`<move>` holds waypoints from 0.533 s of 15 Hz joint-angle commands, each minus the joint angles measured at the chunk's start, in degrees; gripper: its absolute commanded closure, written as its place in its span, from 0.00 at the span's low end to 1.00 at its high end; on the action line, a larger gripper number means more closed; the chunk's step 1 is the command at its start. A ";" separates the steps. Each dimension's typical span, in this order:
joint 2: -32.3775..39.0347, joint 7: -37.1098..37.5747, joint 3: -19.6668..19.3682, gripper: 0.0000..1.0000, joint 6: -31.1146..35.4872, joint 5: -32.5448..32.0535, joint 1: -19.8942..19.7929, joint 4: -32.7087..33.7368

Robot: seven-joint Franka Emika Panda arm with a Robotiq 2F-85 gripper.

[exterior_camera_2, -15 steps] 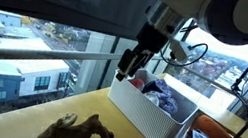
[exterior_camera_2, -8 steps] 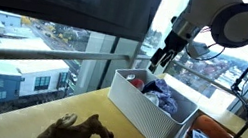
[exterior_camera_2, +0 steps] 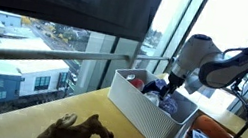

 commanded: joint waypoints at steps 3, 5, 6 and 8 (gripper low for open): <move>7.97 -5.83 2.40 0.00 2.05 13.76 -1.34 2.47; 8.76 -9.71 4.41 0.25 1.53 20.94 -2.29 3.14; 8.70 -11.36 4.96 0.26 1.48 23.58 -2.57 3.26; 7.23 -13.32 5.10 0.42 0.79 26.96 -2.51 3.05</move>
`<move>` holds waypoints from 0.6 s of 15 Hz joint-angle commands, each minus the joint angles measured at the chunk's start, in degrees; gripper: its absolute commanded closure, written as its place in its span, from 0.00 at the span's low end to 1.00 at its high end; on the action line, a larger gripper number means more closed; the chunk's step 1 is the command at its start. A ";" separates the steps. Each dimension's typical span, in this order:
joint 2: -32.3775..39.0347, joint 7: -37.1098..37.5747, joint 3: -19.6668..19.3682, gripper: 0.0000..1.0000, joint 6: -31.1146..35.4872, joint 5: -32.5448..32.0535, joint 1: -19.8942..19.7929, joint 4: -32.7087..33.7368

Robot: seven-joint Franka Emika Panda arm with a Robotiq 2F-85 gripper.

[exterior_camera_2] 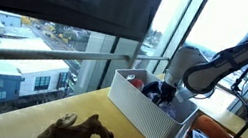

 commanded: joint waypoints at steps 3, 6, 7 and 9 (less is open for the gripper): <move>-3.84 -5.11 1.50 0.64 -2.71 7.88 -1.05 0.42; -7.84 -4.65 1.16 0.88 -4.81 8.59 -0.48 0.05; -9.76 -4.40 1.21 0.94 -5.59 8.55 -0.25 -0.34; -14.90 -3.80 1.47 1.00 -7.05 8.03 0.47 -1.45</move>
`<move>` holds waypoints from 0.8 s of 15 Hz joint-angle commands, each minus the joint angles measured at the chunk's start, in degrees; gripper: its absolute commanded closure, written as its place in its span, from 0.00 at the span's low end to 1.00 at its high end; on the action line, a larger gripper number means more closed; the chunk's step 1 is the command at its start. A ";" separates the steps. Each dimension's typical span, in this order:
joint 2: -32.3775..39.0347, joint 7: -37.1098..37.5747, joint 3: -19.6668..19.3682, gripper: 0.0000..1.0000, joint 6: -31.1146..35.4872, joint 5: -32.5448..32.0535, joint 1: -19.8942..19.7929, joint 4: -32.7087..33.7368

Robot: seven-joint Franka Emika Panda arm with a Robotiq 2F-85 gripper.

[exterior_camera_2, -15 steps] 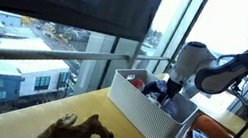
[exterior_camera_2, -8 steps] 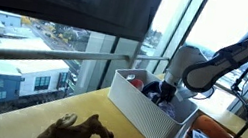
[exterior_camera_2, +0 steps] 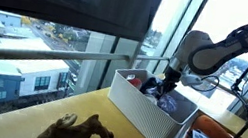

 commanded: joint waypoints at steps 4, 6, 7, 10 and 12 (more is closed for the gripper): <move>-17.39 -0.37 2.32 0.97 -6.72 0.40 1.46 -1.21; -22.03 0.02 3.18 0.97 -7.90 -1.20 1.56 -0.02; -24.31 0.04 3.78 0.97 -8.63 -1.60 1.43 0.66; -30.31 -0.58 5.97 0.97 -9.92 -1.51 1.46 3.31; -32.96 -0.87 8.06 0.97 -11.64 -1.15 2.05 6.44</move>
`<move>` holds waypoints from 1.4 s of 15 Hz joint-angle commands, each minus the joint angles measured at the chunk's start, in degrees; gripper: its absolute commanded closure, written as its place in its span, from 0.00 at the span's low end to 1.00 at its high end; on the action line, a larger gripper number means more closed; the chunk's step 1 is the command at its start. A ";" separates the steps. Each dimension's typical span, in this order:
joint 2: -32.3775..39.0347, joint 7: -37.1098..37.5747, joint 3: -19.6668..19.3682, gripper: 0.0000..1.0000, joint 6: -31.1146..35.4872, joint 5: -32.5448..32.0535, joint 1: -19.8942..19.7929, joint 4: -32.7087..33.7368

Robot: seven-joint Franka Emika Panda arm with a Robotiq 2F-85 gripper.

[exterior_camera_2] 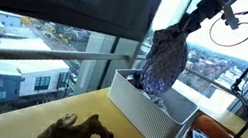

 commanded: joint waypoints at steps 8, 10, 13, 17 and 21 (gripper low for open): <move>-3.84 4.41 15.27 0.97 -10.90 -0.93 5.78 12.55; -2.07 5.49 17.37 0.97 -10.12 -0.97 7.08 11.86; 0.41 5.85 18.78 0.97 -10.76 -0.86 8.74 12.57; 3.16 7.06 20.47 0.97 -14.63 -4.20 10.49 20.63; 6.38 8.12 22.84 0.97 -21.20 -11.16 12.39 33.84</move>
